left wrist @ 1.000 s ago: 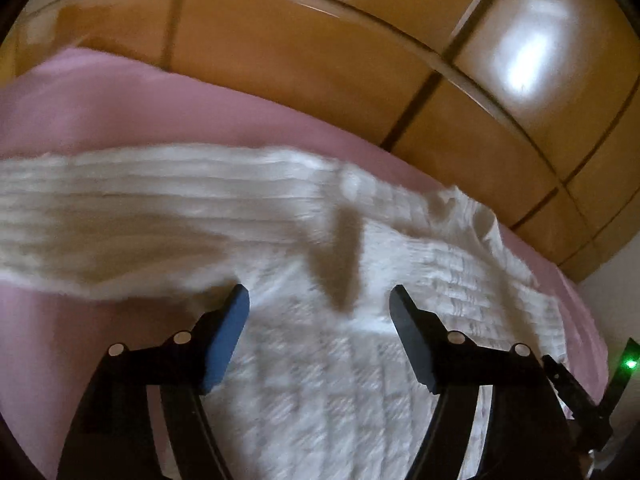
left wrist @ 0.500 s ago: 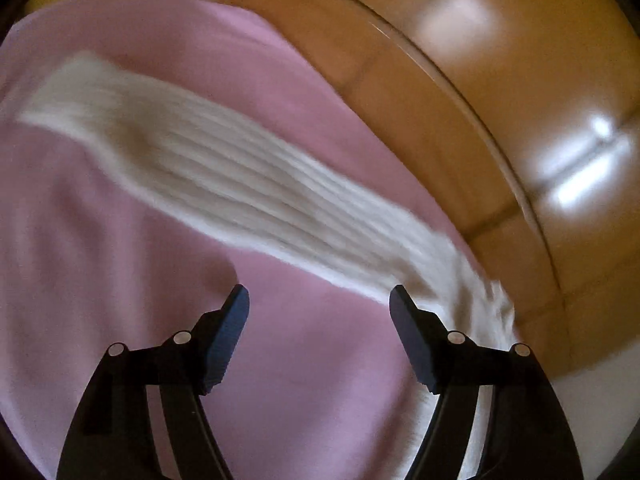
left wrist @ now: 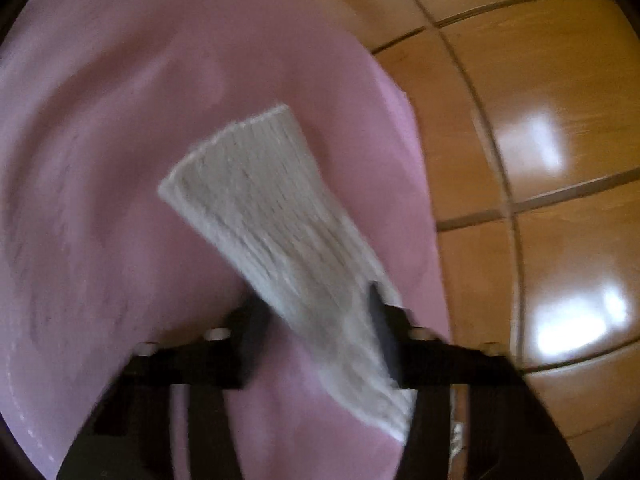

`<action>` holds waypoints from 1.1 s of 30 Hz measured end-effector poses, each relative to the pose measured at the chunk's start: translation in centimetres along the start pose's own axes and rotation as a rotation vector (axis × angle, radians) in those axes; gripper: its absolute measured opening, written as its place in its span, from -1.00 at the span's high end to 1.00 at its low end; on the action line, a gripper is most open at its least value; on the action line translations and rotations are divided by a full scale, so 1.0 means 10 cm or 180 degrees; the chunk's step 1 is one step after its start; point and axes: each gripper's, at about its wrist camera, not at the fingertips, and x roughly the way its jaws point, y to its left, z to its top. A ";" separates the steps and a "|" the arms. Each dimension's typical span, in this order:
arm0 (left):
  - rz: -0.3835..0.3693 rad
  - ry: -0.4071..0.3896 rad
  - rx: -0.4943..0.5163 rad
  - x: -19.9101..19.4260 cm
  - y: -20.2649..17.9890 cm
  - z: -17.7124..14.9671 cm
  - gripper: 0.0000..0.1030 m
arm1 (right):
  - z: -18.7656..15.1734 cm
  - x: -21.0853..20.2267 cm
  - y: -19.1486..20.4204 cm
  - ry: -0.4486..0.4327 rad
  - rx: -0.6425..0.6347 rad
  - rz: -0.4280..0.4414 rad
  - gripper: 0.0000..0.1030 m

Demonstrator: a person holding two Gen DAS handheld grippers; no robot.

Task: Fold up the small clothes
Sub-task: 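Grasp the other sleeve with the left gripper and lay it across the chest, then grasp the sweater side with the right gripper and fold it toward the center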

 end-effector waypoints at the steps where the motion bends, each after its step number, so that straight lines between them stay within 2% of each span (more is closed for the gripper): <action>1: 0.0069 -0.0005 0.0043 0.03 -0.03 0.04 0.78 | -0.01 0.00 0.00 -0.0001 0.0004 0.0001 -0.97; 3: 0.0117 -0.0044 0.0166 0.06 -0.14 0.04 0.86 | 0.00 0.00 0.01 -0.0006 0.0007 0.0009 -0.97; 5: -0.0007 -0.0080 0.0369 -0.02 -0.27 0.03 0.86 | 0.00 0.01 0.02 -0.0003 -0.0003 -0.0001 -0.97; 8: -0.0240 -0.0088 0.0904 -0.15 -0.68 -0.23 0.86 | 0.01 0.02 0.01 0.0001 -0.0003 0.0003 -0.97; 11: -0.0485 0.0038 0.1524 -0.18 -1.20 -0.74 0.86 | 0.00 0.00 0.01 -0.0003 0.0005 0.0001 -0.97; 15: -0.0747 0.0353 0.2003 -0.09 -1.58 -1.44 0.86 | 0.00 0.01 0.01 -0.0006 0.0007 0.0006 -0.97; 20: -0.0801 0.0754 0.2583 0.16 -1.94 -2.47 0.86 | 0.00 0.00 0.01 -0.0015 0.0024 0.0023 -0.97; 23: -0.0745 0.0876 0.2860 0.28 -2.01 -2.91 0.84 | 0.00 -0.01 0.01 -0.0024 0.0047 0.0040 -0.97; 24: -0.0727 0.0919 0.2927 0.31 -2.02 -3.01 0.75 | 0.00 -0.01 0.01 -0.0027 0.0058 0.0040 -0.97; 26: -0.0729 0.0987 0.2991 0.35 -1.98 -3.08 0.28 | 0.00 -0.02 0.01 -0.0037 0.0076 0.0055 -0.97; 27: -0.0729 0.1001 0.3014 0.30 -1.93 -3.10 0.16 | 0.00 -0.02 0.01 -0.0040 0.0083 0.0058 -0.97; 28: -0.0699 0.0990 0.3045 0.29 -1.90 -3.10 -0.06 | 0.00 -0.01 0.01 -0.0042 0.0086 0.0062 -0.97; 33: -0.0563 0.0662 0.3249 0.07 -1.68 -3.12 -0.06 | 0.00 -0.01 0.01 -0.0045 0.0093 0.0061 -0.97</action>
